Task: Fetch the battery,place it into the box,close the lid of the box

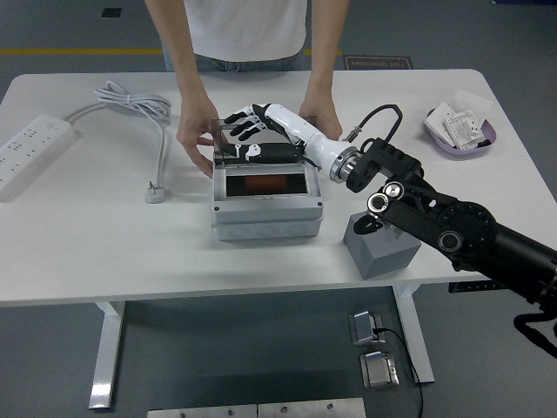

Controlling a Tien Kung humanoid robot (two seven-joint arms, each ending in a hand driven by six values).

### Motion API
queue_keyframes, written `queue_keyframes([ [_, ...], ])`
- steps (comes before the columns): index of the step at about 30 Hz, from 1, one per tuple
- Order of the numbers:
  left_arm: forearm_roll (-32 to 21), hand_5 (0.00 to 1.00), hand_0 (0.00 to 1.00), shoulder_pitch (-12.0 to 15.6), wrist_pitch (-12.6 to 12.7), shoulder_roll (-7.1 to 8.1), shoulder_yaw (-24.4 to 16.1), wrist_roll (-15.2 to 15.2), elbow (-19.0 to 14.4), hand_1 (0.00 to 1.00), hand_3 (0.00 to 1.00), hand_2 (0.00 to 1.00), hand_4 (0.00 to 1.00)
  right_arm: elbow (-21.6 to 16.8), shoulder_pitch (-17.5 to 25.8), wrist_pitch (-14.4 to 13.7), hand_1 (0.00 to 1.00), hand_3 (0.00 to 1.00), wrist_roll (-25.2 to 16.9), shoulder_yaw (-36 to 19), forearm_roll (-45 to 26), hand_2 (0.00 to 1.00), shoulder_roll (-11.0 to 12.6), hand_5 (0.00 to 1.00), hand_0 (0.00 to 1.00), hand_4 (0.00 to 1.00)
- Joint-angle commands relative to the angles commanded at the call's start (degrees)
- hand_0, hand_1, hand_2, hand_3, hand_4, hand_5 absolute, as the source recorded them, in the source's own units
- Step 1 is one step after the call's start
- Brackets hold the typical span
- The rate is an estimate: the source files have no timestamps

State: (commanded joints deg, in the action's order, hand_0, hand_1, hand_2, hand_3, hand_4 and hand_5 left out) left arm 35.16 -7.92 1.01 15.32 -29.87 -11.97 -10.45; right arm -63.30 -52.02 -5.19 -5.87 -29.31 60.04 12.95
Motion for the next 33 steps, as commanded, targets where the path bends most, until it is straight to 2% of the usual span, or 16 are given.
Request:
queue_keyframes([
  [1,0.1,0.178,0.623,0.0,0.0,0.02,-0.1,0.0,0.0,0.695,0.6,0.643,0.678,0.3,-0.7,0.1,0.627,0.718,0.0,0.0,-0.3,0.648,0.1,0.512,0.759,0.886],
  [5,0.8,0.178,0.623,-0.2,-0.1,0.14,-0.5,-0.3,-0.1,0.695,0.6,0.643,0.678,3.7,-4.5,0.9,0.627,0.718,-0.8,0.8,-2.0,0.648,-0.3,0.512,0.759,0.886],
  [6,1.0,0.178,0.623,-0.3,-0.1,0.19,-0.6,-0.3,-0.1,0.695,0.6,0.643,0.678,5.0,-5.5,1.0,0.627,0.718,-1.1,1.3,-2.6,0.648,-0.5,0.512,0.759,0.886],
  [7,1.2,0.174,0.623,-0.3,-0.1,0.24,-0.8,-0.4,-0.1,0.695,0.6,0.642,0.677,6.1,-6.3,1.1,0.619,0.709,-1.4,1.8,-3.1,0.645,-0.8,0.515,0.708,0.888],
  [11,2.0,0.174,0.623,-0.8,-0.3,0.44,-1.1,-0.6,-0.1,0.695,0.6,0.642,0.677,11.6,-9.2,1.4,0.619,0.709,-3.0,4.8,-5.7,0.645,-2.6,0.515,0.708,0.888],
  [16,2.6,0.172,0.623,-1.3,-0.4,0.53,-1.2,-0.7,-0.2,0.695,0.599,0.641,0.676,18.3,-10.4,0.9,0.621,0.708,-4.9,8.0,-8.6,0.646,-4.6,0.512,0.703,0.878],
  [22,4.1,0.173,0.622,-1.9,-0.6,0.24,-1.8,-0.9,-0.2,0.695,0.599,0.642,0.676,24.8,-10.0,0.9,0.641,0.719,-7.0,9.4,-10.6,0.661,-5.6,0.515,0.722,0.876],
  [27,4.5,0.171,0.622,-1.9,-0.6,0.02,-1.7,-0.8,-0.2,0.695,0.6,0.642,0.677,27.1,-9.5,0.7,0.646,0.719,-8.0,10.4,-11.5,0.675,-5.8,0.519,0.722,0.871],
  [33,4.3,0.173,0.622,-1.8,-0.5,-0.11,-1.6,-0.6,-0.1,0.695,0.6,0.641,0.677,25.7,-8.0,-0.1,0.654,0.72,-8.4,10.8,-10.5,0.692,-5.7,0.522,0.722,0.869],
])
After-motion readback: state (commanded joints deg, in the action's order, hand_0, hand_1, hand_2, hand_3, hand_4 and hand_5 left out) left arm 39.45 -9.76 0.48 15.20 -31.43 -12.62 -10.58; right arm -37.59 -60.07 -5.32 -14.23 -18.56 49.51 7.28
